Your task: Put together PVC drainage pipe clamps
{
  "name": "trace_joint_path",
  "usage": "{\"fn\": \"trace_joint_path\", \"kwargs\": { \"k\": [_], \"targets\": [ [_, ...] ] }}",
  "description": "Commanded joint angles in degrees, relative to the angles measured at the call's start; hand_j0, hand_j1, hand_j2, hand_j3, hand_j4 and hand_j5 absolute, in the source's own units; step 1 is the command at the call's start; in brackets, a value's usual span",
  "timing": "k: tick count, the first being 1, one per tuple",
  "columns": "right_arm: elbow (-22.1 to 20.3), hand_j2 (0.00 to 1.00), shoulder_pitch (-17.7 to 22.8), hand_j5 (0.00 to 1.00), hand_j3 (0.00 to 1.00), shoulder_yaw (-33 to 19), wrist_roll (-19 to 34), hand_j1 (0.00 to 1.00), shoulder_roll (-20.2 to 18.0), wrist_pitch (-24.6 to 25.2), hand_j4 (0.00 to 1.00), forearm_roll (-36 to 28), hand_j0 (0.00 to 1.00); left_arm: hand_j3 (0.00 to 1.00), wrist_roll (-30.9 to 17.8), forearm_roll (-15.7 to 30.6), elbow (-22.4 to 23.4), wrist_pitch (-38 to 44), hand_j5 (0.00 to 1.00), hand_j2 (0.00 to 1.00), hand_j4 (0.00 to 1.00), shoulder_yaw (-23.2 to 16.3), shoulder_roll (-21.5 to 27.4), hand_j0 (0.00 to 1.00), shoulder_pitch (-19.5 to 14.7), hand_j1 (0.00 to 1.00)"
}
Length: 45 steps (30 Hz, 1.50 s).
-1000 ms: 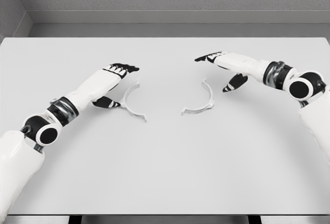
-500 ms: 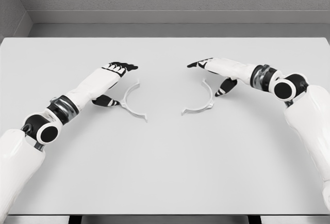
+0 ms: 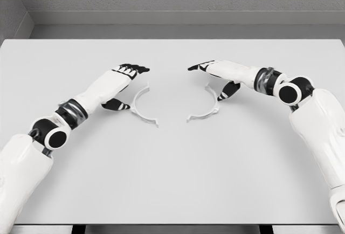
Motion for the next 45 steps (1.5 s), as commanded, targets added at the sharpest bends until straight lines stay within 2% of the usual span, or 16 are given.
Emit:
{"fn": "trace_joint_path", "kwargs": {
  "k": [1,11,14,32,45],
  "targets": [
    [-0.1,1.00,0.0,1.00,1.00,0.0,0.0,1.00,0.4,0.1,1.00,-0.3,1.00,1.00,0.0,-0.1,0.0,0.0,1.00,1.00,1.00,0.0,-0.5,1.00,0.0,1.00],
    [-0.4,1.00,0.0,1.00,1.00,0.0,0.0,1.00,1.1,0.1,1.00,-0.3,1.00,1.00,0.0,-0.1,-0.2,0.0,1.00,1.00,1.00,-0.1,-1.8,1.00,-0.2,1.00],
    [-0.4,1.00,0.0,1.00,1.00,0.0,0.0,1.00,1.2,0.1,1.00,-0.4,1.00,1.00,0.0,-2.6,0.0,0.0,1.00,1.00,1.00,0.1,-3.4,1.00,-0.3,1.00],
    [-0.4,1.00,0.0,1.00,1.00,0.0,0.0,1.00,1.2,0.1,1.00,-0.9,1.00,1.00,0.0,-2.6,0.4,0.0,1.00,1.00,1.00,0.7,-4.3,1.00,-0.8,1.00],
    [-0.4,1.00,0.0,1.00,1.00,0.0,0.0,1.00,2.1,0.2,1.00,-1.2,1.00,1.00,0.1,-2.6,7.4,-0.1,1.00,1.00,1.00,0.1,-6.4,1.00,-4.6,1.00]
  ]
}}
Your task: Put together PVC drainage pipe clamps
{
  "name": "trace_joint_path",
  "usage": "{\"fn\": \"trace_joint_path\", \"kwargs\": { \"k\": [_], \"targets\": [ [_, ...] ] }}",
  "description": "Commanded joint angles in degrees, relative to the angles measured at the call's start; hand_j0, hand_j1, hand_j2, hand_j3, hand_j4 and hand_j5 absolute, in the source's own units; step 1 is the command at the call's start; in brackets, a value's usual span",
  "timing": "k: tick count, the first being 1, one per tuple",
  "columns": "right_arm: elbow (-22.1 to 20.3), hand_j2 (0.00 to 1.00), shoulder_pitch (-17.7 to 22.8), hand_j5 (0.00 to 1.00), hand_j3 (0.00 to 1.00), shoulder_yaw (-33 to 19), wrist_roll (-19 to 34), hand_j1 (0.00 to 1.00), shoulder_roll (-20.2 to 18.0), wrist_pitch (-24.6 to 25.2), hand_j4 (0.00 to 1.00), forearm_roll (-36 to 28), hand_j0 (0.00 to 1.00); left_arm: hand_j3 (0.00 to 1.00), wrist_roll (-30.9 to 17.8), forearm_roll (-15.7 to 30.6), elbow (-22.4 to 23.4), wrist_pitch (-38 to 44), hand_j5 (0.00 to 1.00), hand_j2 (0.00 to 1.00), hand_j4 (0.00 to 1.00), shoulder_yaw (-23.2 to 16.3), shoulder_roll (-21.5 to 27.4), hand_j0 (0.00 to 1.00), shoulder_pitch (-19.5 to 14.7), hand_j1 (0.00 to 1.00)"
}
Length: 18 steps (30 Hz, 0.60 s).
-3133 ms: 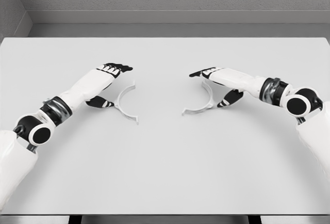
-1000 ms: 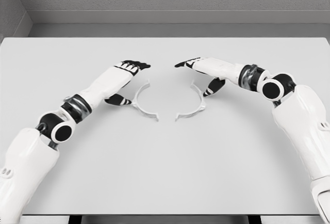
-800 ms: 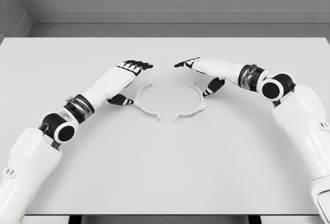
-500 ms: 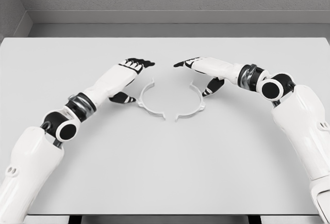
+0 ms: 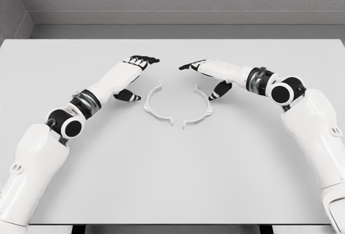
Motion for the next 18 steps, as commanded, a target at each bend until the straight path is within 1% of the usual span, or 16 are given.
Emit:
{"fn": "trace_joint_path", "kwargs": {
  "k": [1,8,10,12,15,16,17,18],
  "targets": [
    [0.0,1.00,0.0,1.00,1.00,0.0,0.0,1.00,0.2,0.1,1.00,-0.3,1.00,1.00,0.1,0.2,1.2,0.0,1.00,1.00,1.00,-0.2,-0.4,1.00,0.0,1.00],
    [0.0,1.00,0.0,1.00,1.00,0.0,0.0,1.00,0.8,0.1,1.00,-0.3,1.00,1.00,0.1,0.1,1.3,-0.1,1.00,1.00,1.00,-0.7,-1.7,1.00,-0.4,1.00],
    [0.4,1.00,-0.3,1.00,1.00,-0.3,0.0,1.00,0.7,0.1,1.00,0.0,1.00,1.00,0.1,0.1,1.3,-0.1,1.00,1.00,1.00,-1.2,-1.8,1.00,-0.8,1.00],
    [0.6,1.00,-0.9,1.00,1.00,-0.6,0.0,1.00,-0.2,0.1,1.00,0.4,1.00,1.00,0.1,0.1,1.3,-0.1,1.00,1.00,1.00,-1.2,-2.0,1.00,-0.8,1.00],
    [-0.1,1.00,-0.7,1.00,1.00,-1.0,0.0,1.00,-5.9,-0.1,1.00,0.2,1.00,1.00,0.1,0.1,1.3,-0.1,1.00,1.00,1.00,-1.2,-2.1,1.00,-0.9,1.00],
    [-1.1,1.00,-0.4,1.00,1.00,-1.0,0.0,1.00,-7.4,-0.2,1.00,-0.2,1.00,1.00,0.1,0.1,1.2,-0.1,1.00,1.00,1.00,-1.2,-2.1,1.00,-1.0,1.00],
    [-4.4,1.00,0.3,1.00,1.00,-1.0,0.0,1.00,-9.7,-0.2,1.00,-0.4,1.00,1.00,0.1,0.1,1.2,-0.1,1.00,1.00,1.00,-1.4,-2.1,1.00,-1.0,1.00],
    [-7.4,1.00,2.1,1.00,1.00,-1.0,0.0,1.00,-11.9,-0.2,1.00,-0.6,1.00,1.00,0.1,0.1,1.3,0.0,1.00,1.00,1.00,-2.1,-2.1,1.00,-1.1,1.00]
  ]
}}
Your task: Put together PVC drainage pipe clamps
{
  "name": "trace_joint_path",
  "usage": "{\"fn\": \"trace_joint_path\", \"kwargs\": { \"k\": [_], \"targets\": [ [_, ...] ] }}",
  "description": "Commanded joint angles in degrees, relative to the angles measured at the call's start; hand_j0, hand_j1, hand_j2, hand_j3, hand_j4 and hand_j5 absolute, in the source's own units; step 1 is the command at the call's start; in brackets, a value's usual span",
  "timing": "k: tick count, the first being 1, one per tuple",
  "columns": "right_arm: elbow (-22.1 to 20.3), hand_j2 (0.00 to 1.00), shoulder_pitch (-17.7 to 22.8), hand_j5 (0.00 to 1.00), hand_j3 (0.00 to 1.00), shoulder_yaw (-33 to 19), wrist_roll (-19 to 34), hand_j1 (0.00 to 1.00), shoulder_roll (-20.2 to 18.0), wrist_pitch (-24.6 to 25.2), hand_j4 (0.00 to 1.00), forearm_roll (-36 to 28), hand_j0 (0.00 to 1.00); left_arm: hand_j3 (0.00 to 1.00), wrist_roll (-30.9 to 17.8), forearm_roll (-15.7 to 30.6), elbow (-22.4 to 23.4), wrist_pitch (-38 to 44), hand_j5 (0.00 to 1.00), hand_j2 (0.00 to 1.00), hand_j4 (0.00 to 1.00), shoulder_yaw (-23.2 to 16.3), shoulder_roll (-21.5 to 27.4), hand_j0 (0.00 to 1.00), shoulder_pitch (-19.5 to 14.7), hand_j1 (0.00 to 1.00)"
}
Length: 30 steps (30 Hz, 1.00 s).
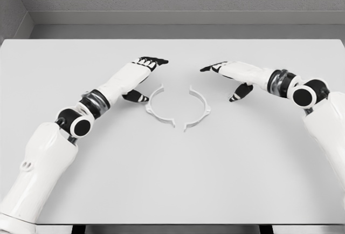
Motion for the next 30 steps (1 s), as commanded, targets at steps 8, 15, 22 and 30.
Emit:
{"fn": "trace_joint_path", "kwargs": {
  "k": [8,15,22,30],
  "targets": [
    [-15.2,1.00,9.9,1.00,1.00,-8.0,0.0,1.00,-9.8,-0.1,1.00,-0.9,1.00,1.00,0.0,0.3,-0.2,0.1,1.00,1.00,1.00,-0.8,-1.3,1.00,0.0,1.00],
    [-16.6,1.00,11.3,1.00,1.00,-11.2,0.0,1.00,-9.8,-2.1,1.00,-0.8,1.00,1.00,0.0,0.3,-0.3,0.1,1.00,1.00,1.00,-0.8,-2.8,1.00,-0.3,1.00],
    [-16.8,1.00,11.5,1.00,1.00,-10.5,0.0,1.00,-9.2,-2.1,1.00,-0.8,1.00,1.00,0.0,0.8,-0.4,0.1,1.00,1.00,1.00,1.7,-2.6,1.00,-0.4,1.00],
    [-18.6,1.00,12.6,1.00,1.00,-10.4,0.0,1.00,-9.8,-2.1,1.00,-0.8,1.00,1.00,0.0,2.9,-6.6,-0.6,1.00,1.00,1.00,4.9,2.0,1.00,3.7,1.00]
  ]
}}
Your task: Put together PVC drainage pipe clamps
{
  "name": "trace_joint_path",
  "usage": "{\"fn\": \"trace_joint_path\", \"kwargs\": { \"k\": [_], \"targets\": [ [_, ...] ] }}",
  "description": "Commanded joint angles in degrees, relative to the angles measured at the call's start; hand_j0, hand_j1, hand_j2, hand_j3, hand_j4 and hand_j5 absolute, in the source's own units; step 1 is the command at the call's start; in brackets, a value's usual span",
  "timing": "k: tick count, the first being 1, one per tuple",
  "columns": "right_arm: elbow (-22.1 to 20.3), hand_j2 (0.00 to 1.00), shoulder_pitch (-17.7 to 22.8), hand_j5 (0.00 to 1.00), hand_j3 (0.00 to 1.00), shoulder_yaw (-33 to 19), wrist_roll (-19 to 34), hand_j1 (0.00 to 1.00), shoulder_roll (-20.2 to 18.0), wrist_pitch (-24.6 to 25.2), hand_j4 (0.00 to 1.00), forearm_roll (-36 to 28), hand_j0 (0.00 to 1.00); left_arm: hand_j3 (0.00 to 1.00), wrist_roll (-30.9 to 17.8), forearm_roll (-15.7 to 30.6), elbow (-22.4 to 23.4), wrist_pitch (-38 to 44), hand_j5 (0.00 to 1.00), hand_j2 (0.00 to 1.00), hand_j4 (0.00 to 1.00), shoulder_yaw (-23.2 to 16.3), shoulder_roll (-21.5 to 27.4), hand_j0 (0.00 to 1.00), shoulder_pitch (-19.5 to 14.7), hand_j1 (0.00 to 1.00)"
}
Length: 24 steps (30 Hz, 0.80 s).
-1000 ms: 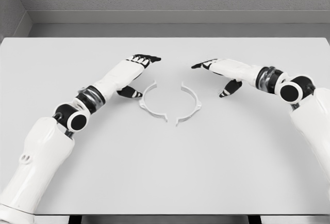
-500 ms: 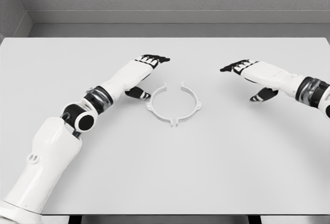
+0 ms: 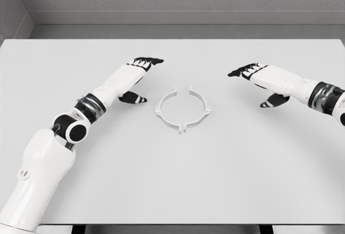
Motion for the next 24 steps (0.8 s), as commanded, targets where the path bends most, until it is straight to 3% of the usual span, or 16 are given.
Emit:
{"fn": "trace_joint_path", "kwargs": {
  "k": [1,4,14,20,24],
  "targets": [
    [-0.5,1.00,0.0,1.00,1.00,0.0,0.0,1.00,-0.2,0.1,1.00,-0.3,1.00,1.00,0.0,2.1,-3.8,-1.1,1.00,1.00,1.00,0.6,2.7,1.00,0.3,1.00],
    [-0.5,1.00,0.0,1.00,1.00,0.1,0.0,1.00,-0.2,0.1,1.00,-0.3,1.00,1.00,0.0,2.2,-4.1,-7.2,1.00,1.00,1.00,0.6,3.0,1.00,0.4,1.00],
    [-0.4,1.00,-0.1,1.00,1.00,1.1,0.0,1.00,-0.6,0.2,1.00,-0.2,1.00,1.00,-0.1,1.5,-1.9,-6.6,1.00,1.00,1.00,-0.3,4.1,1.00,0.7,1.00],
    [-0.4,1.00,-0.2,1.00,1.00,1.8,0.0,1.00,-0.9,0.1,1.00,-0.3,1.00,1.00,-0.1,1.5,-1.1,-6.7,1.00,1.00,1.00,-5.0,3.8,1.00,0.2,1.00],
    [-0.4,1.00,-0.3,1.00,1.00,2.0,0.0,1.00,-0.9,0.1,1.00,-0.3,1.00,1.00,-0.1,1.4,-1.2,-6.7,1.00,1.00,1.00,-6.0,3.5,1.00,-0.1,1.00]
  ]
}}
